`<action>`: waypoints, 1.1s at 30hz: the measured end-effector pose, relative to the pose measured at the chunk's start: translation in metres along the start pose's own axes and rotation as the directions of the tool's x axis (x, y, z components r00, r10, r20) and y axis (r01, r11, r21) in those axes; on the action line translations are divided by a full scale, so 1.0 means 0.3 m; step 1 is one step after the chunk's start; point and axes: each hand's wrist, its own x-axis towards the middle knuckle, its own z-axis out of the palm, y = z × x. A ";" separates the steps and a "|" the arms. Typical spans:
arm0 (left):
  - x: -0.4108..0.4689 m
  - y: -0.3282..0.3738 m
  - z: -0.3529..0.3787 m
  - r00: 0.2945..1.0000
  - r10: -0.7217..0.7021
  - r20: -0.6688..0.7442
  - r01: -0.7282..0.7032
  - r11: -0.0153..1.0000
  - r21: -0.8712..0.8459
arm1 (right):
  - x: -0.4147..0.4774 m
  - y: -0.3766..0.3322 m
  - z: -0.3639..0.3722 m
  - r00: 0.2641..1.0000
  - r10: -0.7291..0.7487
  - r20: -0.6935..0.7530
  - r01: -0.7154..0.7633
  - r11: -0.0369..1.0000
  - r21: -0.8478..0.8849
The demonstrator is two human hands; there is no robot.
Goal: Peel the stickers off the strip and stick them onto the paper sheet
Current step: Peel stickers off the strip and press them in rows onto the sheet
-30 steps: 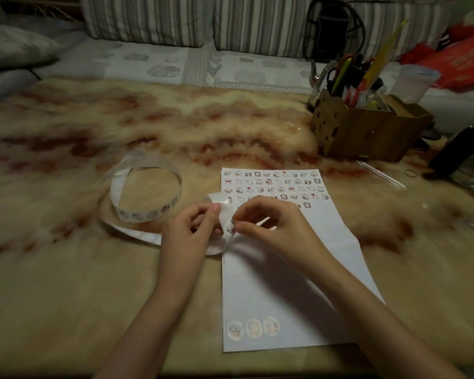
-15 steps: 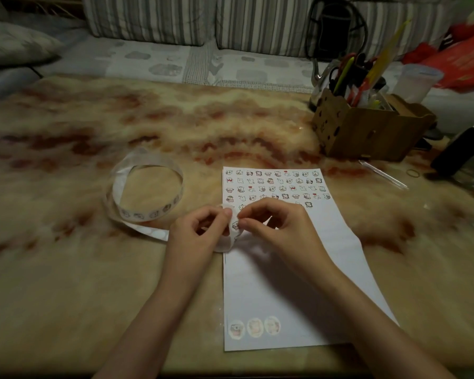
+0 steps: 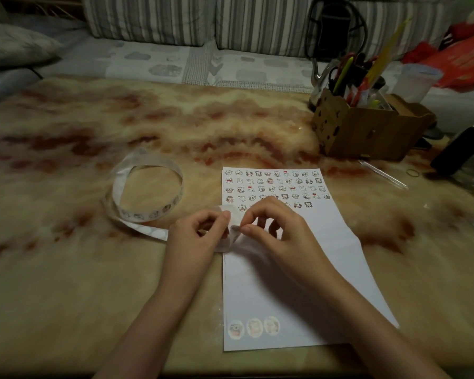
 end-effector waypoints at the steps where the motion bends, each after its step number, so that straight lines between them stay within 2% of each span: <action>1: 0.001 -0.002 0.000 1.000 -0.006 -0.005 0.006 1.000 0.005 | -0.001 -0.005 -0.006 1.000 -0.006 0.002 0.006 1.000 0.028; 3: 0.003 -0.008 -0.001 1.000 -0.016 -0.008 0.016 1.000 0.021 | 0.001 -0.016 -0.027 0.999 0.032 0.010 -0.033 0.986 0.163; 5: 0.003 -0.014 0.001 0.999 -0.027 -0.018 0.028 0.999 0.040 | 0.012 -0.016 -0.063 0.991 0.131 0.023 -0.132 0.941 0.311; 9: -0.004 -0.022 0.008 0.999 -0.032 -0.005 0.032 0.989 0.145 | 0.049 0.053 -0.182 0.920 0.387 -0.058 -0.356 0.889 0.287; 12: -0.006 -0.030 0.008 0.999 -0.028 0.024 0.022 0.979 0.201 | 0.074 0.116 -0.275 0.849 0.506 -0.150 -0.465 0.852 0.242; 16: -0.006 -0.032 0.008 0.999 -0.009 0.037 0.001 0.973 0.231 | 0.097 0.190 -0.346 0.808 0.554 -0.203 -0.541 0.832 0.118; 20: -0.007 -0.024 0.010 0.999 0.000 0.040 -0.009 0.972 0.234 | 0.115 0.232 -0.362 0.802 0.568 -0.186 -0.574 0.818 0.023; 33: -0.008 -0.031 0.009 0.999 -0.004 0.047 -0.008 0.967 0.256 | 0.121 0.268 -0.360 0.815 0.546 -0.194 -0.561 0.827 -0.030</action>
